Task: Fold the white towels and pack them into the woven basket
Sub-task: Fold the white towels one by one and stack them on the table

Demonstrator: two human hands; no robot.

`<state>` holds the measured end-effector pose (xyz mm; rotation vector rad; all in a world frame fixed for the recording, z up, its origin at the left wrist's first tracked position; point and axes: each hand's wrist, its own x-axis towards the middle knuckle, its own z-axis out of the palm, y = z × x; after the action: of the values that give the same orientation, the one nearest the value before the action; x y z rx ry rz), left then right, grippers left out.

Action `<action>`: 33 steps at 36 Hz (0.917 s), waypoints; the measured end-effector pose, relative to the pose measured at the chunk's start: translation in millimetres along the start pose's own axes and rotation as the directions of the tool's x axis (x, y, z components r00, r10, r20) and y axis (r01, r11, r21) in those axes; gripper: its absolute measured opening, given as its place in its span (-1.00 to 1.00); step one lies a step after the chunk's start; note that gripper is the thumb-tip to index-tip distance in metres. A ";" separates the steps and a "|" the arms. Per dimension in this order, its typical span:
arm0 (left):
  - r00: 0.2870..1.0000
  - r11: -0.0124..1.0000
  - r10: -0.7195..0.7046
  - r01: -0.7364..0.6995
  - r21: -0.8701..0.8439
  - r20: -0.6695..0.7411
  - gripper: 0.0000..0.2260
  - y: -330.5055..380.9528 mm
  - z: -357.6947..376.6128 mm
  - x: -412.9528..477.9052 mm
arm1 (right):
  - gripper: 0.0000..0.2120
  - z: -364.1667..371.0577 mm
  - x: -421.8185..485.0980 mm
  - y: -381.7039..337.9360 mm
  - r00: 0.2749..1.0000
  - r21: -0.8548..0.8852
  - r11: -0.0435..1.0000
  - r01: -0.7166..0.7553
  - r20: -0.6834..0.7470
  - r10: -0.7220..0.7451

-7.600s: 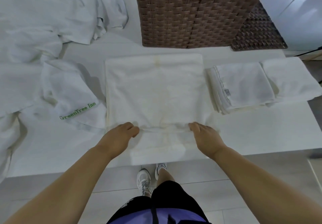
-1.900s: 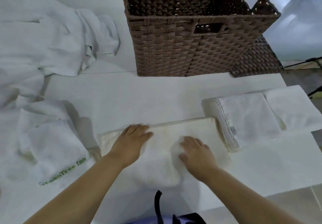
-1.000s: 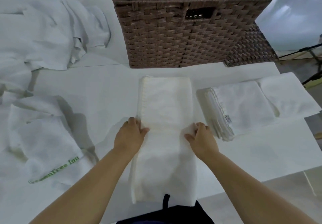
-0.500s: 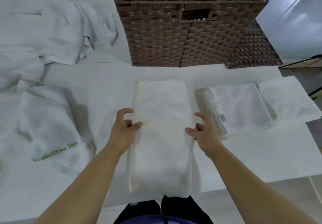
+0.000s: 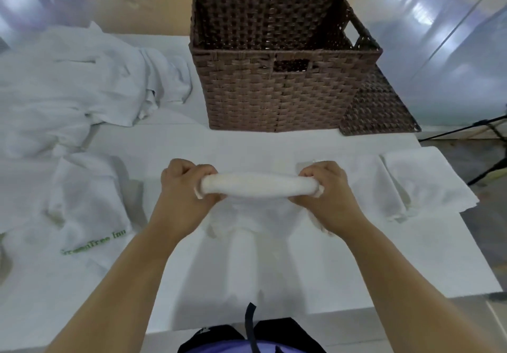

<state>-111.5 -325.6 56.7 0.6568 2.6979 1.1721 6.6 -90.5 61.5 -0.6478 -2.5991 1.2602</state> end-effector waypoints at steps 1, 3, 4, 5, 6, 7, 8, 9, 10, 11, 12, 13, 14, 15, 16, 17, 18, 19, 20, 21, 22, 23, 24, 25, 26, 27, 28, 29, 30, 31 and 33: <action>1.000 1.000 0.027 -0.027 -0.007 0.012 -0.72 0.5 -3.8 0.8 | -0.65 -4.0 0.5 -1.2 0.999 0.027 0.999 0.024 0.023 -0.024; 0.993 0.992 0.112 -0.109 -0.071 0.045 -0.70 0.0 -10.9 3.3 | -0.72 -11.1 0.3 -3.7 0.995 0.152 0.988 0.010 0.092 -0.024; 0.990 0.987 0.120 -0.111 -0.119 0.075 -0.71 0.5 -14.2 4.1 | -0.74 -13.1 0.5 -3.7 0.992 0.204 0.979 -0.008 0.122 -0.018; 0.989 0.983 0.106 -0.088 -0.159 0.106 -0.73 0.3 -16.5 4.8 | -0.75 -14.2 0.6 -3.2 0.990 0.233 0.972 -0.015 0.138 -0.017; 0.988 0.980 0.085 -0.060 -0.187 0.127 -0.76 -0.1 -17.6 5.7 | -0.76 -14.7 0.6 -2.5 0.990 0.247 0.969 -0.023 0.142 -0.012; 0.989 0.977 0.059 -0.030 -0.209 0.133 -0.77 -1.3 -18.0 7.3 | -0.77 -14.5 1.2 -1.7 0.990 0.270 0.962 -0.037 0.140 -0.001; 0.991 0.973 0.032 -0.001 -0.232 0.131 -0.78 -2.6 -17.7 8.9 | -0.78 -14.2 1.9 -1.3 0.991 0.300 0.952 -0.055 0.135 0.015; 0.992 0.965 0.007 0.027 -0.261 0.128 -0.79 -3.9 -17.2 10.9 | -0.79 -13.7 2.8 -1.4 0.991 0.332 0.940 -0.078 0.132 0.036; 0.992 0.955 -0.013 0.050 -0.292 0.128 -0.78 -5.0 -15.8 12.4 | -0.80 -12.9 3.3 -1.8 0.989 0.357 0.928 -0.104 0.133 0.059; 0.990 0.946 -0.035 0.076 -0.316 0.134 -0.78 -6.4 -14.0 13.8 | -0.79 -11.5 4.1 -1.7 0.987 0.369 0.920 -0.128 0.137 0.082; 0.988 0.939 -0.058 0.103 -0.327 0.144 -0.76 -9.0 -11.2 15.3 | -0.79 -9.6 5.1 -1.4 0.984 0.364 0.919 -0.152 0.141 0.107; 0.983 0.935 -0.090 0.138 -0.327 0.158 -0.74 -12.2 -7.7 16.2 | -0.77 -6.8 6.2 -1.1 0.981 0.347 0.921 -0.177 0.140 0.136; 0.977 0.933 -0.130 0.179 -0.313 0.171 -0.72 -15.8 -3.6 17.4 | -0.74 -3.0 7.6 0.1 0.977 0.313 0.928 -0.202 0.126 0.170; 0.968 0.932 -0.173 0.220 -0.287 0.181 -0.69 -19.6 0.9 18.5 | -0.69 1.8 9.8 3.0 0.973 0.261 0.938 -0.227 0.103 0.207; 0.960 0.937 -0.210 0.251 -0.244 0.183 -0.67 -24.0 6.1 19.8 | -0.62 6.9 12.0 6.7 0.967 0.184 0.950 -0.253 0.078 0.242; 0.954 0.943 -0.237 0.271 -0.191 0.182 -0.64 -28.9 11.5 20.2 | -0.54 12.4 14.2 11.0 0.959 0.085 0.955 -0.283 0.063 0.278; 0.950 0.951 -0.252 0.278 -0.133 0.184 -0.59 -34.4 17.0 19.9 | -0.45 17.7 15.5 16.0 0.947 -0.012 0.949 -0.315 0.061 0.315; 0.946 0.957 -0.261 0.279 -0.076 0.194 -0.55 -40.1 22.3 18.5 | -0.38 23.0 15.9 21.7 0.932 -0.088 0.934 -0.347 0.074 0.354; 0.940 0.960 -0.268 0.278 -0.022 0.212 -0.53 -46.0 27.2 16.1 | -0.34 27.6 15.0 27.4 0.916 -0.147 0.916 -0.374 0.093 0.390; 0.931 0.959 -0.280 0.282 0.023 0.235 -0.53 -51.5 31.6 12.2 | -0.32 31.5 12.7 32.6 0.902 -0.215 0.897 -0.387 0.112 0.416; 0.918 0.955 -0.296 0.291 0.060 0.262 -0.53 -56.7 35.5 7.6 | -0.31 34.9 9.2 37.2 0.892 -0.296 0.876 -0.381 0.129 0.432; 0.905 0.950 -0.312 0.299 0.089 0.289 -0.53 -61.5 39.0 2.4 | -0.30 38.0 5.2 41.5 0.885 -0.370 0.854 -0.367 0.145 0.443; 0.892 0.945 -0.326 0.307 0.111 0.313 -0.53 -65.7 42.4 -2.8 | -0.30 41.1 0.6 44.9 0.877 -0.421 0.836 -0.352 0.163 0.452; 0.880 0.940 -0.340 0.315 0.128 0.333 -0.52 -68.9 45.5 -7.9 | -0.30 44.3 -4.2 47.8 0.865 -0.445 0.825 -0.349 0.185 0.466; 0.866 0.934 -0.358 0.330 0.138 0.350 -0.50 -71.5 48.7 -12.8 | -0.30 47.4 -9.1 50.2 0.849 -0.447 0.820 -0.357 0.210 0.484; 0.849 0.925 -0.381 0.353 0.143 0.367 -0.48 -73.5 51.4 -17.6 | -0.30 50.5 -13.7 52.1 0.832 -0.441 0.816 -0.372 0.232 0.505; 0.829 0.914 -0.406 0.379 0.147 0.385 -0.46 -74.8 54.1 -22.0 | -0.31 53.1 -18.2 53.7 0.816 -0.434 0.813 -0.389 0.247 0.522; 0.807 0.902 -0.429 0.403 0.153 0.405 -0.45 -75.5 56.8 -26.0 | -0.33 55.7 -22.4 54.9 0.801 -0.424 0.809 -0.408 0.259 0.540; 0.788 0.893 -0.446 0.421 0.158 0.424 -0.47 -75.7 59.5 -29.7 | -0.34 58.4 -26.8 55.9 0.786 -0.409 0.806 -0.428 0.271 0.555; 0.775 0.888 -0.456 0.432 0.160 0.438 -0.51 -75.1 62.2 -32.9 | -0.35 61.5 -31.0 56.5 0.771 -0.392 0.803 -0.449 0.283 0.570; 0.760 0.885 -0.458 0.441 0.153 0.461 -0.60 -72.4 67.1 -36.1 | -0.35 69.1 -38.7 57.2 0.744 -0.373 0.790 -0.487 0.296 0.598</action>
<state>-84.6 -340.4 -43.9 0.2261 2.2570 0.7139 34.7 -125.5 -25.3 -1.4449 -3.0874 1.2906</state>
